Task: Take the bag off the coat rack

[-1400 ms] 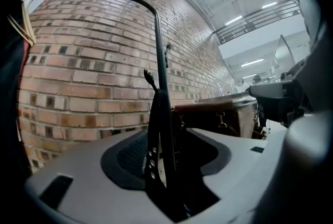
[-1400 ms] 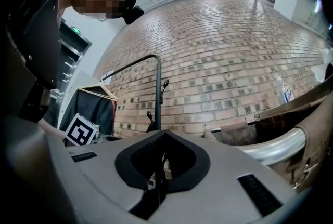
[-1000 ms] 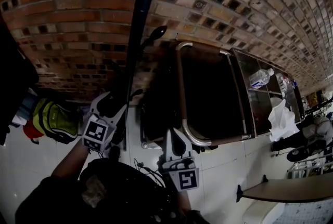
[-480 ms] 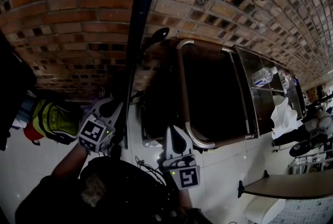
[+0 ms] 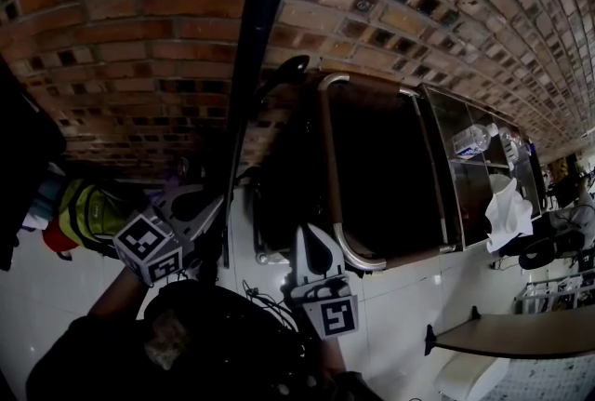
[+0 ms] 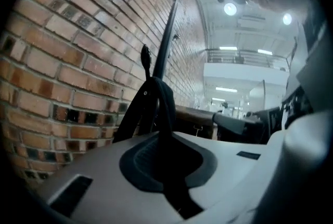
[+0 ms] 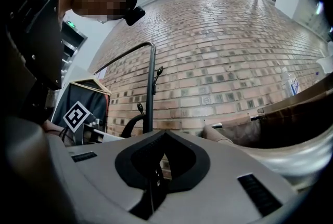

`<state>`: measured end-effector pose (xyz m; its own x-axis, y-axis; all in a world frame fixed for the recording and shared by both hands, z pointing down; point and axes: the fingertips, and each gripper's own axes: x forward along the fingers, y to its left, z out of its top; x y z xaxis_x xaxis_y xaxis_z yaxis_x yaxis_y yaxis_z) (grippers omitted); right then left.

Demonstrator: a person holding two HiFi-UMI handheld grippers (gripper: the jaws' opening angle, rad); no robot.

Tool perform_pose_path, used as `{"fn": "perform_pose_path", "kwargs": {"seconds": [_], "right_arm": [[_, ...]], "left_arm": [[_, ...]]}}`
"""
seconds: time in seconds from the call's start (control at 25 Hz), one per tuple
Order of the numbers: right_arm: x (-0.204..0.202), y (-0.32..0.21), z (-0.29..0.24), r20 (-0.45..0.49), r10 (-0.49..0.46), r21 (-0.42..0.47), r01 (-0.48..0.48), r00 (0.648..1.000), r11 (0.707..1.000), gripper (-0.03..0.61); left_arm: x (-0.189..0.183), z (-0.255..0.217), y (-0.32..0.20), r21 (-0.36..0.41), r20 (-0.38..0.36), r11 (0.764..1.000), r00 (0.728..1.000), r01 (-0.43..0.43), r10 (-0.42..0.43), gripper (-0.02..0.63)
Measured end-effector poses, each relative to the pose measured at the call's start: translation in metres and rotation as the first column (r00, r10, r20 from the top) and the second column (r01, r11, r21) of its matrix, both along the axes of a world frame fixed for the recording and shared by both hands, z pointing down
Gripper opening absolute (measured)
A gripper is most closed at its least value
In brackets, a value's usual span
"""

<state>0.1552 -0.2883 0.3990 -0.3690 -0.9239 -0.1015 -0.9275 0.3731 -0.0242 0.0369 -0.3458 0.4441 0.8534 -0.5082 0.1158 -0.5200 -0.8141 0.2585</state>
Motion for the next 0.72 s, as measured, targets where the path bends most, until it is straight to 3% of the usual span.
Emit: {"fn": "perform_pose_path", "kwargs": {"seconds": [0.12,0.36,0.72], "right_arm": [[-0.004,-0.004,-0.002,-0.008,-0.014,0.007,0.014,1.0,1.0,0.008],[-0.006,-0.01,-0.003,-0.008,-0.027,0.008,0.027,1.0,1.0,0.006],[-0.006,-0.017,-0.008,0.024,-0.042,0.007,0.042,0.999,0.999,0.006]], "left_arm": [[-0.004,-0.019,-0.002,-0.049,-0.103,0.999,0.995,0.0,-0.005,0.029],[-0.004,-0.055,-0.002,-0.046,-0.222,0.998,0.975,-0.041,0.029,0.028],[0.002,-0.117,-0.006,-0.016,-0.328,0.992,0.938,-0.123,0.111,0.028]]}}
